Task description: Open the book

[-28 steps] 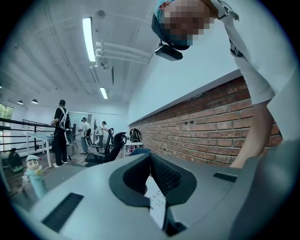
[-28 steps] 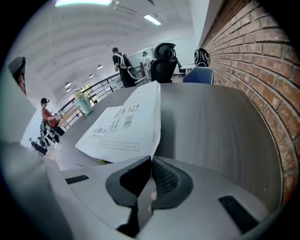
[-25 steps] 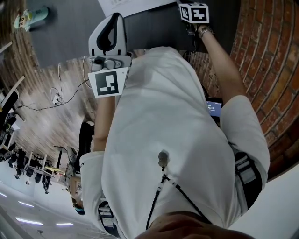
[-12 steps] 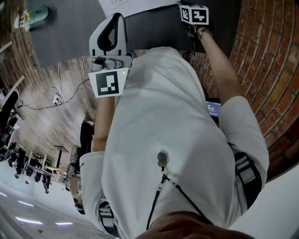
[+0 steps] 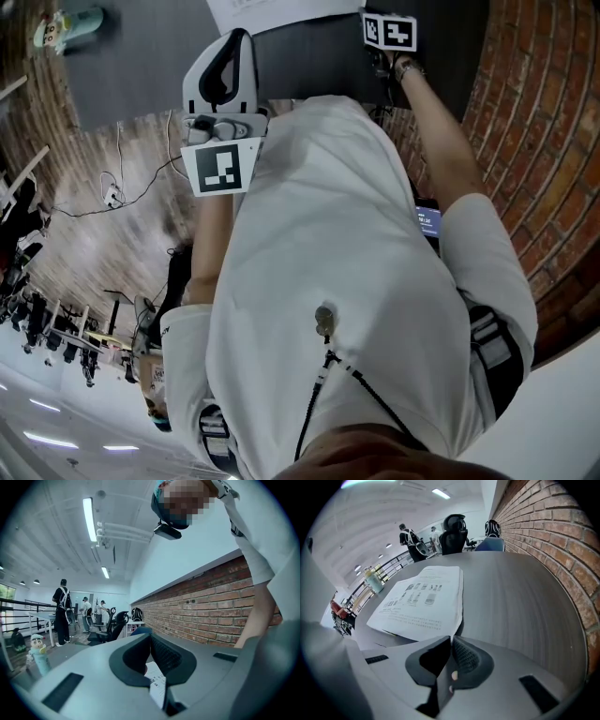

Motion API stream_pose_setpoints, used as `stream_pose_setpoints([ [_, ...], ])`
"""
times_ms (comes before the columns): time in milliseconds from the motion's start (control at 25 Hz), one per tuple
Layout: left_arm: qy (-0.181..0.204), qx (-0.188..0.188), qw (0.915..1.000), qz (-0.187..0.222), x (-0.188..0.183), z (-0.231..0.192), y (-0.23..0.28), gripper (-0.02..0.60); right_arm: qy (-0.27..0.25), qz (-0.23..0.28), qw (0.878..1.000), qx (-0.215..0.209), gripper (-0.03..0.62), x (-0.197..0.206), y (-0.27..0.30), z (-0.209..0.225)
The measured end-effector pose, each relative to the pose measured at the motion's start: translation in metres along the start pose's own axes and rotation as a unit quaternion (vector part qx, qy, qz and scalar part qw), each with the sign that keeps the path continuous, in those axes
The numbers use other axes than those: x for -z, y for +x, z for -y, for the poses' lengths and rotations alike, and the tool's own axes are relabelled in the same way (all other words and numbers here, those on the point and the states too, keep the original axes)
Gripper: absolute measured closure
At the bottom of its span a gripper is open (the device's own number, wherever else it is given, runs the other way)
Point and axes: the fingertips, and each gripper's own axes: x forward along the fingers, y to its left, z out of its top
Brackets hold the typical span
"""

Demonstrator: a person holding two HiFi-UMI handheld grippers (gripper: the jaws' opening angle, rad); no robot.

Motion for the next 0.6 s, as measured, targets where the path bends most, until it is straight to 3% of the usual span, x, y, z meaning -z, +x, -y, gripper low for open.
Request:
stream_pose_setpoints([
  [400, -0.002, -0.003, 1.0, 0.004, 0.0, -0.008, -0.012, 0.558, -0.004, 0.007, 1.0, 0.013, 0.553, 0.008, -0.008, 0.0],
  [440, -0.002, 0.0, 1.0, 0.004, -0.001, -0.006, -0.013, 0.558, -0.001, 0.01, 1.0, 0.011, 0.537, 0.01, -0.012, 0.0],
  [520, -0.002, 0.006, 1.0, 0.006, -0.003, -0.005, -0.014, 0.558, 0.006, 0.013, 1.0, 0.005, 0.424, 0.015, -0.019, -0.001],
  [600, -0.002, 0.013, 0.9999, 0.007, -0.004, -0.005, -0.016, 0.558, 0.014, 0.014, 1.0, 0.007, 0.424, 0.021, -0.024, -0.002],
])
